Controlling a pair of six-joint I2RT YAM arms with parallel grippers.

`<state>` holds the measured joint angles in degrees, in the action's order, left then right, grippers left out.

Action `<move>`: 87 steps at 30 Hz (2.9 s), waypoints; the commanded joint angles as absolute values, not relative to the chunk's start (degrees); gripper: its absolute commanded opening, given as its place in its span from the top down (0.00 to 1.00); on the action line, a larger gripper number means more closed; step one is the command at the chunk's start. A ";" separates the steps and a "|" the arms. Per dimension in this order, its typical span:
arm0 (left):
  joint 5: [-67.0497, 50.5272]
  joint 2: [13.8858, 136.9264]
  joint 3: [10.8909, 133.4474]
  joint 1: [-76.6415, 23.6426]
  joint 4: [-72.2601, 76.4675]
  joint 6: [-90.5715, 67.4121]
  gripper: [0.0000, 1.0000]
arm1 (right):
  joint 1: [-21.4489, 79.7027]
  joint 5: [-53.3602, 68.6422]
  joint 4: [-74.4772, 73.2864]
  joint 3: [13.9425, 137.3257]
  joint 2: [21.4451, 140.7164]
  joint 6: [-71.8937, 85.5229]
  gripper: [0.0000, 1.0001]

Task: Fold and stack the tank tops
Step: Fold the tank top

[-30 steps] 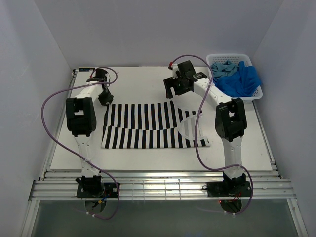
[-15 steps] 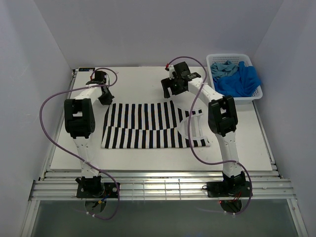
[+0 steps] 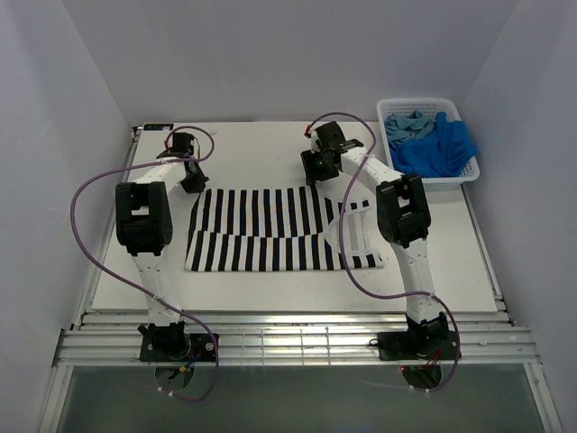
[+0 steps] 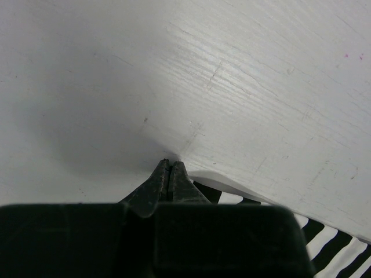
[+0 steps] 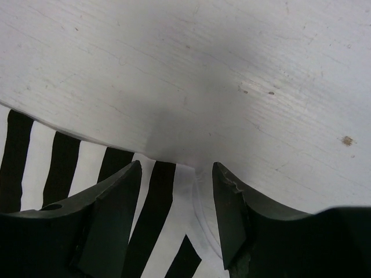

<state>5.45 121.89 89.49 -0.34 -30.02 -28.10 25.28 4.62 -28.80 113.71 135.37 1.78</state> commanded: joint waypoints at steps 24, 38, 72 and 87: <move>3.25 115.67 87.54 -0.70 -30.41 -28.12 1.00 | 26.28 4.30 -20.58 105.13 127.71 2.99 0.92; 4.92 105.91 77.17 -0.70 -27.16 -29.88 1.00 | 28.21 8.08 -7.21 81.40 110.14 2.11 0.92; 4.83 89.56 51.07 -0.70 1.76 -15.73 1.00 | 29.88 7.20 -4.48 64.51 98.44 1.32 0.92; 6.07 87.27 45.70 -0.70 2.11 -19.24 1.00 | 29.97 11.69 -2.37 59.77 98.00 2.64 0.92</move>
